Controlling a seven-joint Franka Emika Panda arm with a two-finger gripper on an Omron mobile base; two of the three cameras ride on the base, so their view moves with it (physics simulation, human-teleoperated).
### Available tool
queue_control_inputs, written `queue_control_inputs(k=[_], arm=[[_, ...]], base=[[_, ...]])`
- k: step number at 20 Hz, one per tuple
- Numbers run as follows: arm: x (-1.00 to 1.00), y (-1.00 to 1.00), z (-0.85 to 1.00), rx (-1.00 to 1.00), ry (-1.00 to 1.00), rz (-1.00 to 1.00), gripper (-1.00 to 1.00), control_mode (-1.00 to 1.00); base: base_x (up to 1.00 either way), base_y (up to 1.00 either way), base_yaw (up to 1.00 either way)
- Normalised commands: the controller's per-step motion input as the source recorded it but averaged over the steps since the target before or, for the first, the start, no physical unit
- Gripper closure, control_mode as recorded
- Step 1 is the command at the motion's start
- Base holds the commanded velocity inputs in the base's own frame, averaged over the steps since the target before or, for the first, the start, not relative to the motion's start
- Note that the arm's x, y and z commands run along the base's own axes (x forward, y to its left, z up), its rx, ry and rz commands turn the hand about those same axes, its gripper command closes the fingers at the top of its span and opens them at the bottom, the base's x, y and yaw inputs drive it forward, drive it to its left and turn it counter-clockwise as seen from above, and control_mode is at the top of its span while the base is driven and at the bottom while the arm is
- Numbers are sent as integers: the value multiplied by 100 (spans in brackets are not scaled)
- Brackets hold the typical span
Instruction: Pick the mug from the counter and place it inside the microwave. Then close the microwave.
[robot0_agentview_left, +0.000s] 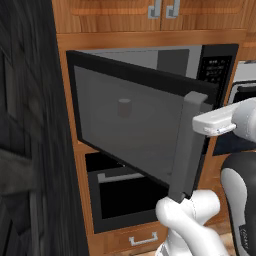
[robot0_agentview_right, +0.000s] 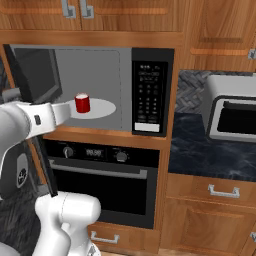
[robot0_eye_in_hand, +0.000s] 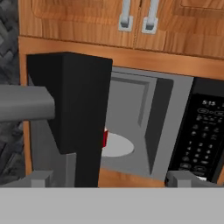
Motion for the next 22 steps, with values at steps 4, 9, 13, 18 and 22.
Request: queue_control_inputs(k=[4, 9, 13, 18, 22], arm=[[46, -28, -2, 0, 1, -13, -100, -100], [44, -21, -1, 0, 3, -19, -100, -100], [54, -9, 0, 0, 4, -23, -100, -100], [60, -1, -2, 0, 1, -22, -100, -100], [52, 0, 0, 0, 0, -17, -100, -100]], base=[[0, 0, 0], [0, 0, 0], [0, 0, 0], [0, 0, 0], [0, 0, 0]])
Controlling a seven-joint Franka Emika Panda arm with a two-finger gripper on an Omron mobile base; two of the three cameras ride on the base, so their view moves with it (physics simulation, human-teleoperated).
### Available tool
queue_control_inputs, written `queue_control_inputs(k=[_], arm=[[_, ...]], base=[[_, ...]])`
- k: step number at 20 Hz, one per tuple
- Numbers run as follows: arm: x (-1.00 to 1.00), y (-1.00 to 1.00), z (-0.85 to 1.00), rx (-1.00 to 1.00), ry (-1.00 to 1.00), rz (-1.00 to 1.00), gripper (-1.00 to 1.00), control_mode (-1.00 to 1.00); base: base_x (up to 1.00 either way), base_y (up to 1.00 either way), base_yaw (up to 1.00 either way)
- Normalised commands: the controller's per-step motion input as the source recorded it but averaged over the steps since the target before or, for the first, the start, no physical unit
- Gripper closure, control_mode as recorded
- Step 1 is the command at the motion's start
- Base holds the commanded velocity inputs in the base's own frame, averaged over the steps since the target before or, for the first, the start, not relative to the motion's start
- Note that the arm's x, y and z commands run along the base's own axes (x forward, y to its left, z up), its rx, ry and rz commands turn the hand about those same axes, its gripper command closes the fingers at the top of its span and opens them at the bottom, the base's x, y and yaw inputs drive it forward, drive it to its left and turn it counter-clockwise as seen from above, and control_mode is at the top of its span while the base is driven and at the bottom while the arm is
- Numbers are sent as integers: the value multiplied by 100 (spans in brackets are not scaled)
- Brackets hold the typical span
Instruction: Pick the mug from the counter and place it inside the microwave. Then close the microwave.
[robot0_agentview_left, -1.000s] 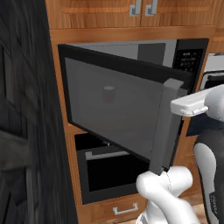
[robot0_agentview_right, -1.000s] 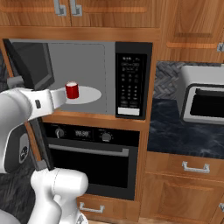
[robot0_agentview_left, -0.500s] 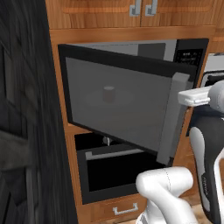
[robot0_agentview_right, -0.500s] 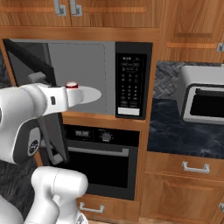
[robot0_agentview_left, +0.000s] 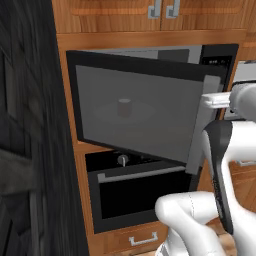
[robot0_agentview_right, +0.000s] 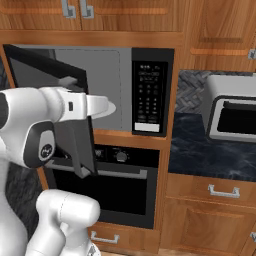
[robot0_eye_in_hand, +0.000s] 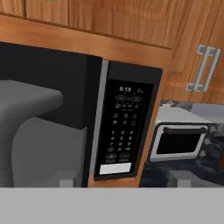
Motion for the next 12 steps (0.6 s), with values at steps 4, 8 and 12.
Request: queue_control_inputs(k=[4, 8, 12], arm=[[56, 0, -1, 0, 0, -14, -100, -100], [54, 0, -7, 0, -4, -7, -100, -100], [47, 0, -2, 0, -7, -4, -100, -100]], base=[[0, 0, 0], [0, 0, 0], [0, 0, 0]])
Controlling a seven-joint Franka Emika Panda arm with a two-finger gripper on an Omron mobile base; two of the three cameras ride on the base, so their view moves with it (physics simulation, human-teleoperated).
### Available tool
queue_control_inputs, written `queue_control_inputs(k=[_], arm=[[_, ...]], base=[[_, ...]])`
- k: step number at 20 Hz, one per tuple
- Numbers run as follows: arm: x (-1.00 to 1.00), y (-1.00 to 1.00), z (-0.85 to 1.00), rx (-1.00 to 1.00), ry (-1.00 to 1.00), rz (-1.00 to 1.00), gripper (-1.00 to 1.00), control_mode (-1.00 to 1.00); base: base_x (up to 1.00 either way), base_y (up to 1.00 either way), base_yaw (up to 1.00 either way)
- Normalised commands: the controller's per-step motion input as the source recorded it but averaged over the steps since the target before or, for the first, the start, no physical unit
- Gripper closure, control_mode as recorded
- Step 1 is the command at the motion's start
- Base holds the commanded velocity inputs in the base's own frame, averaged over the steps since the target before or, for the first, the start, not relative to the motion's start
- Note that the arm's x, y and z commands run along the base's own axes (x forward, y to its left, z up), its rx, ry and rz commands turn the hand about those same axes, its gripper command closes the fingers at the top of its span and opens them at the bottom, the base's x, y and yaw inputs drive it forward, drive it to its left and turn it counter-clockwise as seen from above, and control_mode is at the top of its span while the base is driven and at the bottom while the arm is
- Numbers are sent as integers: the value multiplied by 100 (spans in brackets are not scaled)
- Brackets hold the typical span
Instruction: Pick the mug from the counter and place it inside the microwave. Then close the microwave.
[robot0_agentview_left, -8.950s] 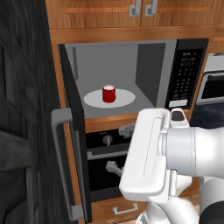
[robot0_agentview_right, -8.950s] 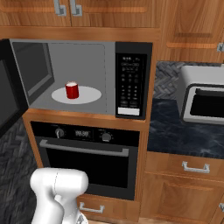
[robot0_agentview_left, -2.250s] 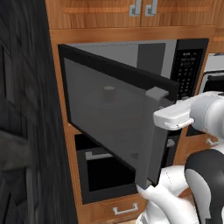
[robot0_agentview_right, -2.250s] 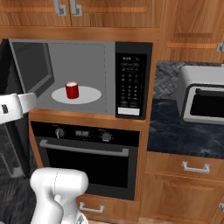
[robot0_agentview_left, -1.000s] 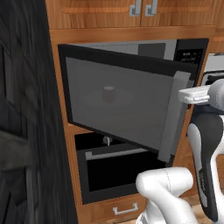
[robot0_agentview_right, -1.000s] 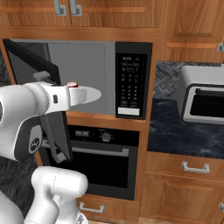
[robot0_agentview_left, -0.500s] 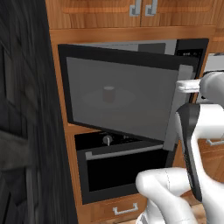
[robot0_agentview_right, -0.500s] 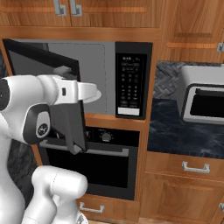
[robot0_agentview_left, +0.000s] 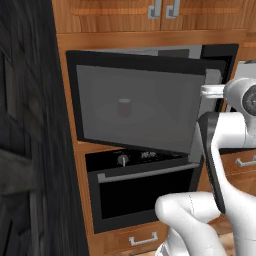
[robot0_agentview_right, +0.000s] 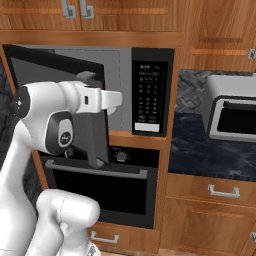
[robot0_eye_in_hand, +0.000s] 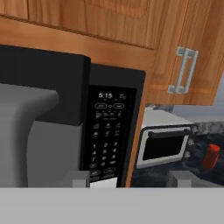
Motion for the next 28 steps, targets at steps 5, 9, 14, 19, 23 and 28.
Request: queue_control_inputs(k=[5, 9, 14, 19, 23, 28], arm=[[43, 0, 0, 0, -9, -1, -100, -100], [51, 0, 0, 0, -8, -3, -100, -100], [44, 0, 0, 0, -2, -8, -100, -100], [53, 0, 0, 0, 0, -12, -100, -100], [63, 0, 0, 0, 0, -12, -100, -100], [56, 0, -2, 0, -3, -6, -100, -100]], base=[[0, 0, 0], [0, 0, 0], [0, 0, 0], [0, 0, 0], [0, 0, 0], [0, 0, 0]])
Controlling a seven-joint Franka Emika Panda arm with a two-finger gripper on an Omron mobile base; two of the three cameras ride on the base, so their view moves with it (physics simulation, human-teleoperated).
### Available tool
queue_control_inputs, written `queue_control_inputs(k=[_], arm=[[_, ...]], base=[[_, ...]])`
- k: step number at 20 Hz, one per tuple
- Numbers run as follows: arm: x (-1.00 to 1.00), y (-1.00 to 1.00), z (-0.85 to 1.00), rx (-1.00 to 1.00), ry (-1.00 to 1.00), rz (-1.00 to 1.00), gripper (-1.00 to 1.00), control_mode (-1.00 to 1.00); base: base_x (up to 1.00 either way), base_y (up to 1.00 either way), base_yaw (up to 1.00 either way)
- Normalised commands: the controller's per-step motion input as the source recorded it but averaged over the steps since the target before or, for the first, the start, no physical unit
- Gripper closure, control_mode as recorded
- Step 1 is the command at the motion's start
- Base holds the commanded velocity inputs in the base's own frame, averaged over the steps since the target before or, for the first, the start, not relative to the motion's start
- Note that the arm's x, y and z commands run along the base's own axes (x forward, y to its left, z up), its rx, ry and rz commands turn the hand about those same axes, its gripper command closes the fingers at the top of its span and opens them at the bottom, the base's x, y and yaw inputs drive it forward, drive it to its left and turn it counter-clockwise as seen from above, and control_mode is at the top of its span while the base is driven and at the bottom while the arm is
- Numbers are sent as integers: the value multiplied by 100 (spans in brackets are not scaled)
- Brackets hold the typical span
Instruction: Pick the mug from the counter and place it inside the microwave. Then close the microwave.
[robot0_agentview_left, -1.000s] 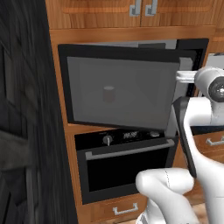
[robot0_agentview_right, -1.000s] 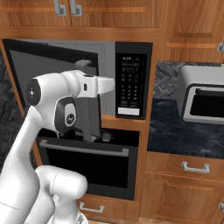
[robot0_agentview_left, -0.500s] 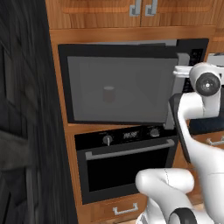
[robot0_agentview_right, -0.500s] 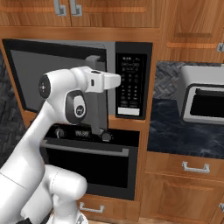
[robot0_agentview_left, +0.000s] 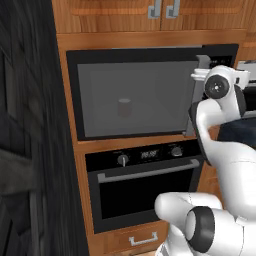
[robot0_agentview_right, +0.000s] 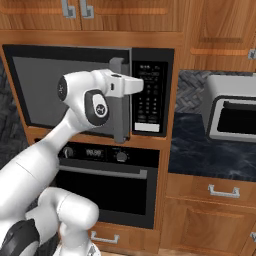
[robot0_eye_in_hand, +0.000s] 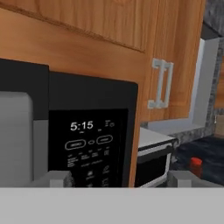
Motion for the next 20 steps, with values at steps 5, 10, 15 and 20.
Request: queue_control_inputs(k=[5, 10, 15, 20], arm=[[56, 0, -1, 0, -6, 0, -100, -100], [53, 0, -1, 1, -6, 0, -100, -100], [53, 0, 0, 0, -3, 0, -100, -100], [49, 0, 0, 0, 0, 0, -100, -100]], base=[[0, 0, 0], [0, 0, 0], [0, 0, 0], [0, 0, 0]])
